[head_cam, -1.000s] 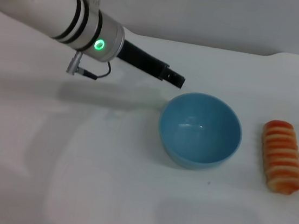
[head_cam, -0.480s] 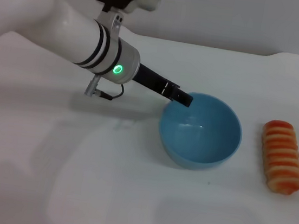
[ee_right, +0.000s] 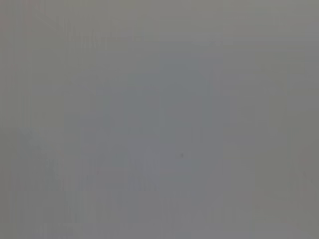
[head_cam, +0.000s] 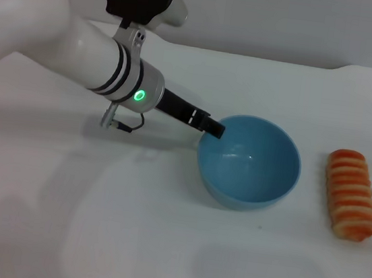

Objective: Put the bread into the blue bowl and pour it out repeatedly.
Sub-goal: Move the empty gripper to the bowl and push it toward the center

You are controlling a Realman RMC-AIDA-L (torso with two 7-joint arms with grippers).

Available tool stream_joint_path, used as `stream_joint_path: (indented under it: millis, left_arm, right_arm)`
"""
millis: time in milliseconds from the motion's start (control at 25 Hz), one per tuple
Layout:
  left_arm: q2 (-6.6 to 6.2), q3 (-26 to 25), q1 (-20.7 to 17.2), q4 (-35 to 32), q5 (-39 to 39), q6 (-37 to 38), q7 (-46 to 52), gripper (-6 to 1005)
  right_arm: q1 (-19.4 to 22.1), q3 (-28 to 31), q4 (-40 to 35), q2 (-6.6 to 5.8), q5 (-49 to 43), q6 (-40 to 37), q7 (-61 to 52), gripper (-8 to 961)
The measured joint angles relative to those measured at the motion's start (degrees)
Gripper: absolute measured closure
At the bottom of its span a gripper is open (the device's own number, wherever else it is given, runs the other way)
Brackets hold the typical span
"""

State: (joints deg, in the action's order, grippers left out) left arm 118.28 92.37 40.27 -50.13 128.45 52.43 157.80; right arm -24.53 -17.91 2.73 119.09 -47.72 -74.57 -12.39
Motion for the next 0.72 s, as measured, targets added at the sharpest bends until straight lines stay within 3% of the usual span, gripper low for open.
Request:
stream_joint_path:
  millis: [720]
  left_arm:
    - [0.28,5.7,1.06,4.65,-4.1,-2.95,-0.08,175]
  right_arm:
    - [0.1,-0.03,0.0,0.0,0.0,0.14,0.0,138]
